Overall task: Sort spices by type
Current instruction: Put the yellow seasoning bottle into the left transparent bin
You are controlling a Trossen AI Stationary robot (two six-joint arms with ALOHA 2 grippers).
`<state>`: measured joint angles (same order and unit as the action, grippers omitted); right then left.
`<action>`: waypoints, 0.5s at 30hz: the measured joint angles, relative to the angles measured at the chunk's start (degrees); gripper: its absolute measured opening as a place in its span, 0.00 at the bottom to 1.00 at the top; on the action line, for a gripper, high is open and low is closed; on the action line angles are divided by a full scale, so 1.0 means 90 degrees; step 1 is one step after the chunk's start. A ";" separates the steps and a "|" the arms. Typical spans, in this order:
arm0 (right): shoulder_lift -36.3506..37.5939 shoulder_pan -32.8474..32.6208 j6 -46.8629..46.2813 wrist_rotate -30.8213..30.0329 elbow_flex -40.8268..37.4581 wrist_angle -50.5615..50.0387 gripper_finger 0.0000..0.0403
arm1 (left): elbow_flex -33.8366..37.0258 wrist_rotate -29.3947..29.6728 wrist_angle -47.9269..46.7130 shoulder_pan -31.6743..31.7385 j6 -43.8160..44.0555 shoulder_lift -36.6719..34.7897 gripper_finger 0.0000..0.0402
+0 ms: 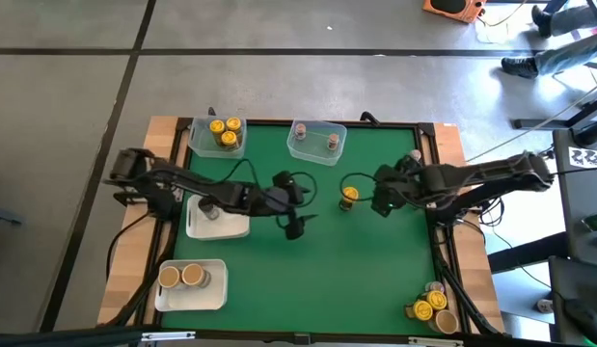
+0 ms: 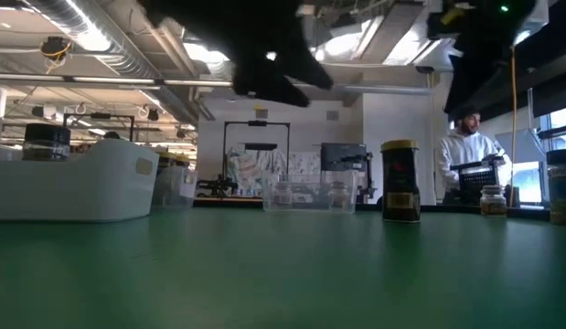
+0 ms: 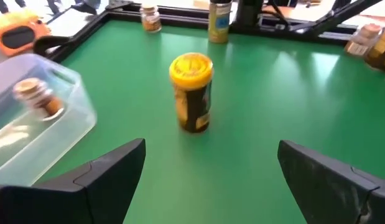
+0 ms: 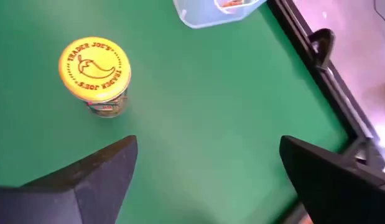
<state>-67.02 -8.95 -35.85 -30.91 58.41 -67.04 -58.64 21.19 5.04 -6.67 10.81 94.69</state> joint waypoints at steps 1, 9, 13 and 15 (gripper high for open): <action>0.0165 -0.0066 -0.0083 -0.0051 -0.0217 0.0148 0.97 | -0.0191 -0.0115 0.0001 0.0059 0.0000 0.0158 0.91; 0.0772 -0.0173 -0.0315 -0.0615 -0.1382 0.0839 0.97 | -0.1891 -0.0476 -0.0501 0.0300 0.0123 0.1336 0.91; 0.0769 -0.0170 -0.0324 -0.1174 -0.1574 0.1066 0.97 | -0.2785 -0.0488 -0.0964 0.0402 0.0423 0.1899 0.91; 0.0769 -0.0170 -0.0314 -0.1187 -0.1584 0.1111 0.97 | -0.3233 -0.0486 -0.1314 0.0499 0.0563 0.2151 0.91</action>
<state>-60.10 -10.48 -38.68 -41.59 44.16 -57.04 -87.74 16.82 -6.79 -2.18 15.87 114.04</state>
